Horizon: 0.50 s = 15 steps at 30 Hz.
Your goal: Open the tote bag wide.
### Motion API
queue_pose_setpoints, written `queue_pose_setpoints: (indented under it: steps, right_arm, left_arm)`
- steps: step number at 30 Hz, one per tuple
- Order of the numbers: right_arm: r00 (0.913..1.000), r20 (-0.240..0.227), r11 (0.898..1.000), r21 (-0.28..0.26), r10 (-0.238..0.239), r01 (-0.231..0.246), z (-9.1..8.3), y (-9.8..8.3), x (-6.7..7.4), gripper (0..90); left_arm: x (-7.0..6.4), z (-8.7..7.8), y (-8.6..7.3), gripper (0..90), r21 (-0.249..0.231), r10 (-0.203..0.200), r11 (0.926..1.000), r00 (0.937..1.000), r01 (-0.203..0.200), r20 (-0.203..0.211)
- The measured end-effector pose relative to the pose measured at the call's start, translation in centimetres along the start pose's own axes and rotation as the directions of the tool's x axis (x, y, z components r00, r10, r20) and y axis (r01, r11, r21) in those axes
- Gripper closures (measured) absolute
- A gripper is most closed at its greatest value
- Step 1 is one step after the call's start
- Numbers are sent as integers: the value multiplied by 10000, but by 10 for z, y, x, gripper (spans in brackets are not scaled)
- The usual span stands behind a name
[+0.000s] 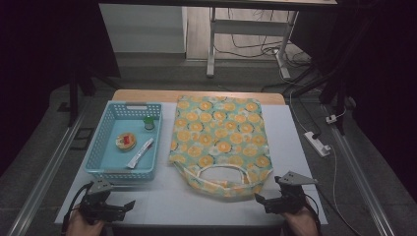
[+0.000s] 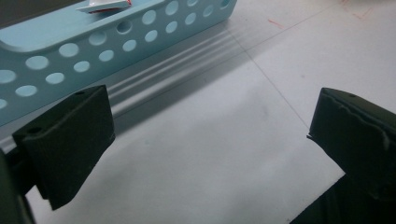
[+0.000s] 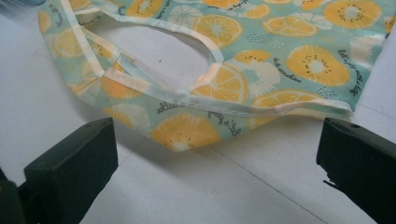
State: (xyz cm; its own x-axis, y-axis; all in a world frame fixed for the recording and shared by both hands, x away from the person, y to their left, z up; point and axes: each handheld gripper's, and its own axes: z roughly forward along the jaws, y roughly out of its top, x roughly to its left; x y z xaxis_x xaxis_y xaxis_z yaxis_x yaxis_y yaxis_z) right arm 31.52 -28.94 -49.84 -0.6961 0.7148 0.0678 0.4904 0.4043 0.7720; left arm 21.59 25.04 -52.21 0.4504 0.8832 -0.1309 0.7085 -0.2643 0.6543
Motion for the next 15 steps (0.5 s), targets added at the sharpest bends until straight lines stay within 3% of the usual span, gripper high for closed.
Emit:
queue_pose_setpoints:
  steps: [10, 15]
  right_arm:
    - [9997, -188, 9998, 49, 182, -181, 0, 0, -2, 0]
    - [9995, -267, 9998, 96, 181, -179, 1, 0, -3, 0]
  left_arm:
    - [0, 0, 1, 2, -170, -70, 9998, 9997, 74, 249]
    - [-1, 2, 2, 3, 35, 32, 10000, 9998, -33, 198]
